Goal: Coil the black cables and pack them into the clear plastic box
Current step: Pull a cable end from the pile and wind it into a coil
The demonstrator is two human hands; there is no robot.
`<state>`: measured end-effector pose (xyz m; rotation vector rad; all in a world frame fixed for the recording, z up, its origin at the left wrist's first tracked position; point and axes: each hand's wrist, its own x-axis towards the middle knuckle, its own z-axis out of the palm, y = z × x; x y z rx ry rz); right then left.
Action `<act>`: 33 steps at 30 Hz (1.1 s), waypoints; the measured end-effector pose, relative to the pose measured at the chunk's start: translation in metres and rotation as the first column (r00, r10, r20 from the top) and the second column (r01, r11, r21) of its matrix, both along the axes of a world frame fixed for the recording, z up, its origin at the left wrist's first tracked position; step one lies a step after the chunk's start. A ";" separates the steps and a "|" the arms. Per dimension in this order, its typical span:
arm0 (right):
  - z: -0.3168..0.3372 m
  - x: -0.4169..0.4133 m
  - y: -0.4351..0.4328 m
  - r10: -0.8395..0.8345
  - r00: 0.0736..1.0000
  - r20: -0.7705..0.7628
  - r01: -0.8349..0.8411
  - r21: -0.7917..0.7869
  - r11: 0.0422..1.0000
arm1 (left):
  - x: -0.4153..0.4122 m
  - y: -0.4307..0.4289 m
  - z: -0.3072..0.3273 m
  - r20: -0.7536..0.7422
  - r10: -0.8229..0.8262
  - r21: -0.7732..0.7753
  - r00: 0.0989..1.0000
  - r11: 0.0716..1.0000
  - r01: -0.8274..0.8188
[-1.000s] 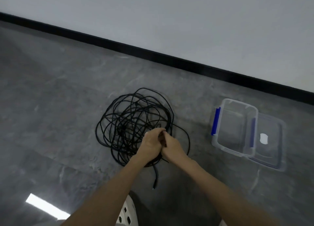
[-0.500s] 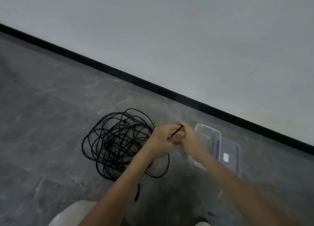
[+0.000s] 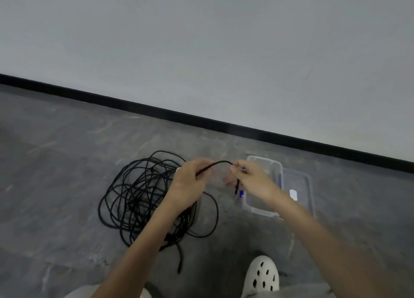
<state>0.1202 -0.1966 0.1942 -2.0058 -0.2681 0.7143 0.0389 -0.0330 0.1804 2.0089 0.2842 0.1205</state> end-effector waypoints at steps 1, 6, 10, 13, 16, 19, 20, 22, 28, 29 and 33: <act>0.006 0.001 0.002 0.011 1.000 0.006 -0.011 0.018 1.000 | 0.002 -0.002 0.001 0.004 0.006 0.060 1.000 0.998 -0.006; 0.028 0.005 0.007 -0.012 0.993 -0.115 0.028 0.138 0.990 | 0.010 -0.008 0.004 0.040 0.033 0.273 0.999 0.961 -0.043; 0.042 0.009 0.011 -0.015 0.980 -0.196 0.057 0.212 0.976 | 0.003 -0.019 0.003 -0.022 0.006 0.282 1.000 0.959 0.001; 0.049 0.011 0.013 -0.028 0.964 -0.266 0.104 0.276 0.956 | -0.004 -0.021 0.007 -0.022 0.009 0.332 1.000 0.943 -0.001; 0.051 0.012 0.018 -0.009 0.946 -0.325 0.124 0.335 0.934 | -0.010 -0.013 0.007 0.088 0.004 0.351 0.996 0.936 -0.035; 0.050 0.009 0.029 -0.009 0.944 -0.329 0.133 0.356 0.925 | -0.008 -0.005 0.008 0.122 0.009 0.312 0.992 0.949 -0.047; 0.050 0.008 0.032 -0.021 0.944 -0.331 0.152 0.375 0.915 | -0.005 -0.003 0.010 0.112 0.010 0.288 0.994 0.957 -0.043; 0.051 0.008 0.034 -0.052 0.941 -0.336 0.199 0.419 0.886 | 0.001 0.000 0.014 0.110 0.026 0.276 0.994 0.960 -0.056; 0.054 0.012 0.030 -0.082 0.937 -0.341 0.244 0.467 0.850 | 0.012 0.006 0.008 0.174 -0.032 0.409 0.984 0.912 -0.042; 0.055 0.013 0.030 -0.086 0.936 -0.341 0.251 0.478 0.842 | 0.015 0.006 0.008 0.170 -0.034 0.438 0.985 0.898 -0.045; 0.058 0.018 0.027 -0.127 0.961 -0.244 0.231 0.462 0.856 | 0.020 0.002 0.013 0.138 -0.121 0.409 0.983 0.911 0.055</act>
